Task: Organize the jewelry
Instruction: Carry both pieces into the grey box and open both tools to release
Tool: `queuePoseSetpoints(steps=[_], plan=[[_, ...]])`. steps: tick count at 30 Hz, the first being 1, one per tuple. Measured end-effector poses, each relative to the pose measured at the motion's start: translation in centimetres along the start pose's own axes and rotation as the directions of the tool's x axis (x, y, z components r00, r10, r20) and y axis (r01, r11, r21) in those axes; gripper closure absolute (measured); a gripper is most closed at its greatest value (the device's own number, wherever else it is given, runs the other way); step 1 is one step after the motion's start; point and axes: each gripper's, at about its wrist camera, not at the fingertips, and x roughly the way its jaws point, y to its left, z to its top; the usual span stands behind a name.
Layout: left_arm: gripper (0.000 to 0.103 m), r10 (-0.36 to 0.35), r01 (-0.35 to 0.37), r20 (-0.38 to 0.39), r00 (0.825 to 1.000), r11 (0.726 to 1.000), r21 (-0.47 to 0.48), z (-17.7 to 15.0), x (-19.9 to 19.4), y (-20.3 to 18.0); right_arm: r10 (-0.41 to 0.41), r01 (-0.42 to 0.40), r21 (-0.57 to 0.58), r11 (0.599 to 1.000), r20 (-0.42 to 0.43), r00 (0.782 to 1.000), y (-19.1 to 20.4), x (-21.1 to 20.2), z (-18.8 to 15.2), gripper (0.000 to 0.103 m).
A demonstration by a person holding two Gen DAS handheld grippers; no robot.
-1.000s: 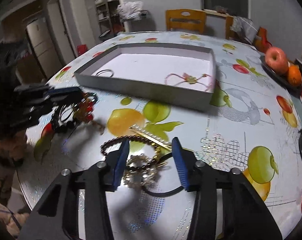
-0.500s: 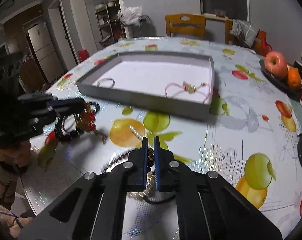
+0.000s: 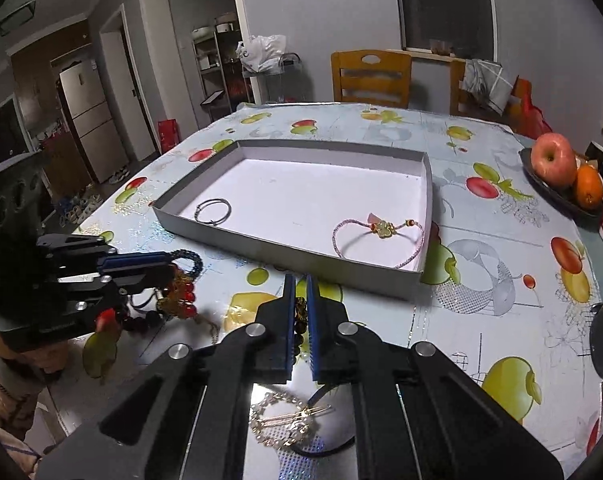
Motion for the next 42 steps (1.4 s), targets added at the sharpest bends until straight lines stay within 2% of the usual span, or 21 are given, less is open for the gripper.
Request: queuePoseSetpoints(steps=[8, 17, 23, 29, 37, 42], plan=[[0.091, -0.026, 0.026, -0.011, 1.000, 1.000, -0.015, -0.1, 0.1, 0.3, 0.006, -0.006, 0.020, 1.000, 0.024, 1.000, -0.4, -0.6, 0.6, 0.097], [0.091, -0.072, 0.074, 0.020, 0.997, 0.994, -0.077, 1.2, -2.2, 1.6, -0.009, 0.016, -0.061, 0.998, 0.110, 0.994, 1.5, -3.7, 3.6, 0.097], [0.091, -0.102, 0.107, 0.050, 0.994, 0.989, -0.098, 3.3, -4.0, 2.8, -0.006, 0.018, -0.094, 0.995, 0.126, 0.992, 2.1, -3.5, 5.2, 0.098], [0.091, -0.082, 0.087, 0.060, 0.995, 0.993, -0.078, 5.7, -4.3, 4.1, 0.005, 0.008, -0.098, 0.995, 0.135, 0.991, 2.2, -2.9, 6.1, 0.097], [0.091, -0.070, 0.077, 0.087, 0.994, 0.993, -0.090, 8.3, -2.7, 6.3, 0.012, 0.003, -0.090, 0.996, 0.161, 0.987, 1.9, -1.5, 7.6, 0.097], [0.091, -0.017, 0.024, 0.088, 0.996, 0.997, -0.077, 9.4, -0.4, 7.3, 0.017, -0.007, -0.063, 0.998, 0.165, 0.986, 1.3, 0.4, 8.4, 0.097]])
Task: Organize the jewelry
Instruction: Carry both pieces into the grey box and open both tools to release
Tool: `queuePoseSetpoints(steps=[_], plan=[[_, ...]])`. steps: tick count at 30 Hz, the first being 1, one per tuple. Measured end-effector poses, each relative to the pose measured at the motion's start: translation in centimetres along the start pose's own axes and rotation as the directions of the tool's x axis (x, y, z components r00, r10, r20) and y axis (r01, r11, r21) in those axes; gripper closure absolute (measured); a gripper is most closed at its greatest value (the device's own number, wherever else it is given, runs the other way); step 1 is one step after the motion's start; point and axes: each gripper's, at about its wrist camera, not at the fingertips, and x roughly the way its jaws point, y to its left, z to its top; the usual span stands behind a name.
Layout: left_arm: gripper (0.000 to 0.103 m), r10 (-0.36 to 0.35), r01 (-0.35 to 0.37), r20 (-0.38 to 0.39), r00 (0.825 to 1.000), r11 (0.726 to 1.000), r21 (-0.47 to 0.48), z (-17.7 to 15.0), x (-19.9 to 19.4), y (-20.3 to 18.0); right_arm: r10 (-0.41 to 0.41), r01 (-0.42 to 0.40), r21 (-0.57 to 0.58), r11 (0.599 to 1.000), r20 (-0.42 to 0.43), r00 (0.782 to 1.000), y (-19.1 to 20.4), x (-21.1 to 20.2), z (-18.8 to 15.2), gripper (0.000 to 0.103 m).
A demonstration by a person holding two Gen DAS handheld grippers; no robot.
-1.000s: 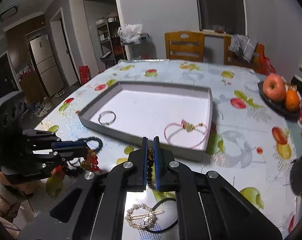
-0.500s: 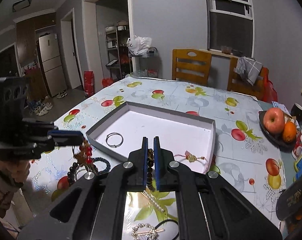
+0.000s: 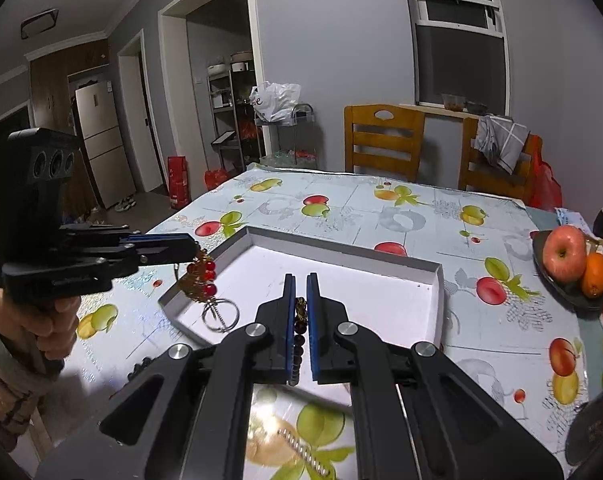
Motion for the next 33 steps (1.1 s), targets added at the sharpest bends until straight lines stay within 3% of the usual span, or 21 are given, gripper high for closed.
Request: queuePoseSetpoints(steps=[16, 24, 33], plan=[[0.091, 0.091, -0.091, -0.057, 0.994, 0.996, -0.010, -1.6, 5.5, 3.0, -0.011, 0.020, 0.076, 0.997, -0.123, 0.992, -3.2, 8.0, -1.9, 0.097], [0.091, 0.108, -0.112, -0.099, 0.989, 0.993, -0.039, -2.4, 6.6, 4.3, -0.059, 0.078, 0.112, 0.991, -0.163, 0.985, -5.4, 9.1, -3.2, 0.097], [0.091, 0.129, -0.136, -0.134, 0.983, 0.989, -0.050, -2.8, 7.2, 4.8, -0.043, 0.073, 0.161, 0.984, -0.181, 0.983, -6.8, 8.8, -3.7, 0.097]])
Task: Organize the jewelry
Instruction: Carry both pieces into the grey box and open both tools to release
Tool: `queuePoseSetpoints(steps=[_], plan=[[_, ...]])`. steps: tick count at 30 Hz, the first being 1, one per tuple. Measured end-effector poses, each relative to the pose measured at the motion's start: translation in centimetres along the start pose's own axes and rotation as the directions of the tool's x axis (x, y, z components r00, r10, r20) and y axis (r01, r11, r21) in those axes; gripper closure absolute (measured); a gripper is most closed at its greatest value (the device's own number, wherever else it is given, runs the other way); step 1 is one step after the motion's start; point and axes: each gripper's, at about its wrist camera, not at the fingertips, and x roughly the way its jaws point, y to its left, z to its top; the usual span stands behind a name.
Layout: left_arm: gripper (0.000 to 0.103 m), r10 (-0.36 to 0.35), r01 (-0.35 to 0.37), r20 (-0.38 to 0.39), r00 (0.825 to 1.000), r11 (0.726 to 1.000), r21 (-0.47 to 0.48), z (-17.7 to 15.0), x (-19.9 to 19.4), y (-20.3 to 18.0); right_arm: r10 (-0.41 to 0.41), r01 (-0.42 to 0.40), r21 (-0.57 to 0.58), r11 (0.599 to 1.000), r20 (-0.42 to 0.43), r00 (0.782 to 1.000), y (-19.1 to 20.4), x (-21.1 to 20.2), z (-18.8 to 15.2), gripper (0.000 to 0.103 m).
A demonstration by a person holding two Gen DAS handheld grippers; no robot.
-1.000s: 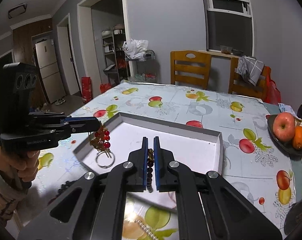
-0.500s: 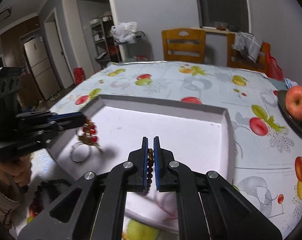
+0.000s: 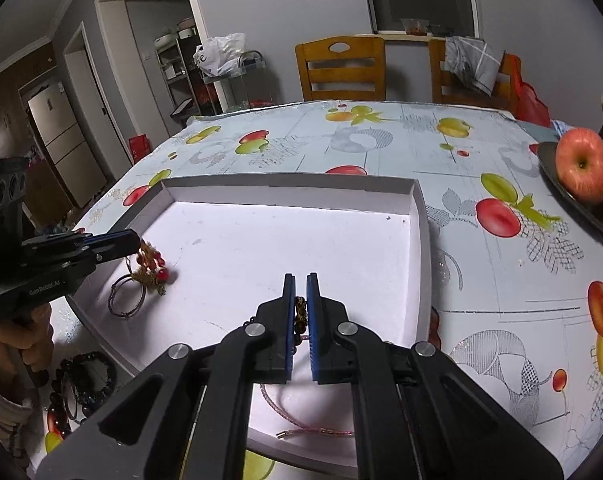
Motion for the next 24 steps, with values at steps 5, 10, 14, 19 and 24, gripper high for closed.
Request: queuePoseSetpoints(steps=[5, 10, 14, 19, 24], plan=[[0.080, 0.008, -0.008, -0.010, 1.000, 1.000, -0.001, -0.1, 0.2, -0.1, 0.004, -0.004, 0.010, 1.000, -0.014, 1.000, -0.3, 0.0, -0.2, 0.097], [0.061, 0.014, -0.014, 0.025, 1.000, 1.000, -0.013, -0.1, -0.6, -0.1, 0.003, -0.003, 0.021, 1.000, -0.004, 1.000, -0.5, -0.2, -0.2, 0.074], [0.049, 0.027, -0.026, 0.054, 0.998, 0.999, -0.028, -0.1, -1.3, 0.1, -0.010, 0.009, 0.027, 1.000, 0.069, 0.998, -0.6, -1.5, -0.1, 0.047], [0.023, 0.030, -0.025, 0.088, 0.996, 0.998, -0.052, -0.2, -2.2, 0.4, -0.019, 0.015, 0.046, 0.999, 0.106, 0.994, -1.1, -2.3, 0.1, 0.022], [0.017, 0.055, -0.050, 0.134, 0.989, 0.998, -0.039, -0.2, -3.3, -0.2, -0.049, 0.044, 0.042, 0.998, 0.137, 0.989, -1.4, -3.0, 0.3, 0.012]])
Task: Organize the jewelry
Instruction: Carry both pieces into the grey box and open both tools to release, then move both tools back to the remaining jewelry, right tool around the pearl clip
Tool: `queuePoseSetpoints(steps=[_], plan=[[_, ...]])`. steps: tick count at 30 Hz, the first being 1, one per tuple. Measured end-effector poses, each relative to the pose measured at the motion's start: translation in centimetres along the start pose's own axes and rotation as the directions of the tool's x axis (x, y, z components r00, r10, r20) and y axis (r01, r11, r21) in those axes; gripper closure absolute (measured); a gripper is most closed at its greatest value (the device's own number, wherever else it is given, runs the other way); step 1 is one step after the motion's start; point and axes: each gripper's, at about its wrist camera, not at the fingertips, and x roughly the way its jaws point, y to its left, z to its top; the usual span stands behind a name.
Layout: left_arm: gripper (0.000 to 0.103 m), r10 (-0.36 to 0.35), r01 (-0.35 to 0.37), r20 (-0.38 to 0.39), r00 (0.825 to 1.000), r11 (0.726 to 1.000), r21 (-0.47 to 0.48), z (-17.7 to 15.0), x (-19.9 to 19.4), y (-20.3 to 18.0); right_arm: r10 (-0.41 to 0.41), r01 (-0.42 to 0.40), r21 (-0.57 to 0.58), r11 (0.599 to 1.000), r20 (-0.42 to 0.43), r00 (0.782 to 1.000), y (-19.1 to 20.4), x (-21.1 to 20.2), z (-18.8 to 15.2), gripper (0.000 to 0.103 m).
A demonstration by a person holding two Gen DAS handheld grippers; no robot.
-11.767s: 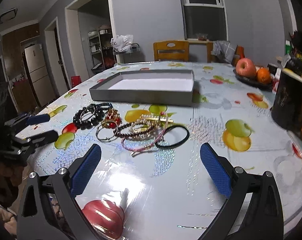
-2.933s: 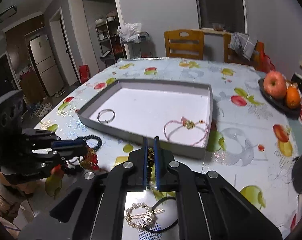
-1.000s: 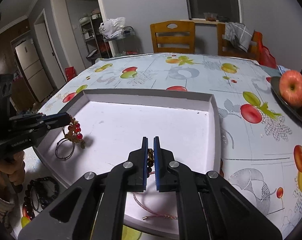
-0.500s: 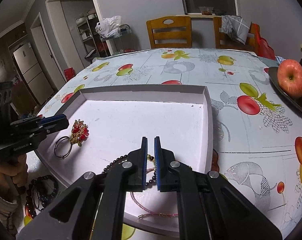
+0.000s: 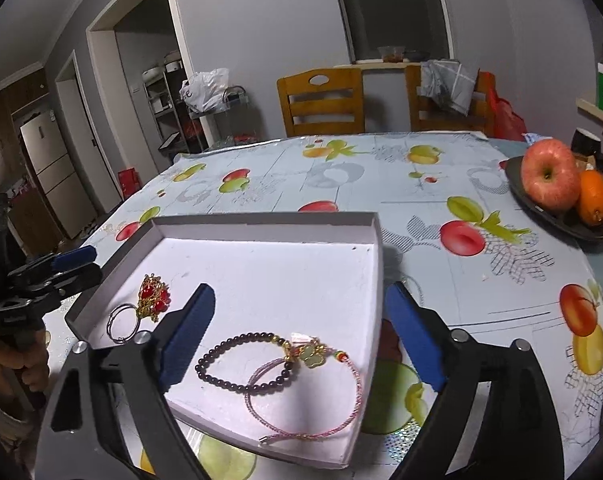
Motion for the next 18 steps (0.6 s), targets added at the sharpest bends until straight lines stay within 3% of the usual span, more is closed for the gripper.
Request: queuePoseSetpoints(steps=[2, 6, 11, 18], plan=[[0.010, 0.004, -0.004, 0.018, 1.000, 1.000, 0.002, 0.0, -0.3, -0.1, -0.001, 0.001, 0.000, 1.000, 0.025, 1.000, -0.1, -0.4, 0.1, 0.007], [0.009, 0.052, -0.053, 0.072, 0.996, 0.998, 0.019, -0.1, -0.8, -0.4, 0.016, -0.017, 0.007, 1.000, 0.066, 0.998, -0.3, -0.9, 0.2, 0.006], [0.008, 0.026, -0.025, 0.076, 0.997, 1.000, -0.016, -0.2, -0.8, 0.0, 0.021, -0.019, -0.026, 0.999, 0.071, 0.997, 0.2, -0.9, 0.1, 0.006], [0.008, 0.035, -0.034, 0.047, 0.998, 0.999, -0.012, -0.9, -1.8, 0.0, 0.120, -0.118, -0.042, 0.992, 0.030, 0.992, 0.8, -0.5, -0.3, 0.006]])
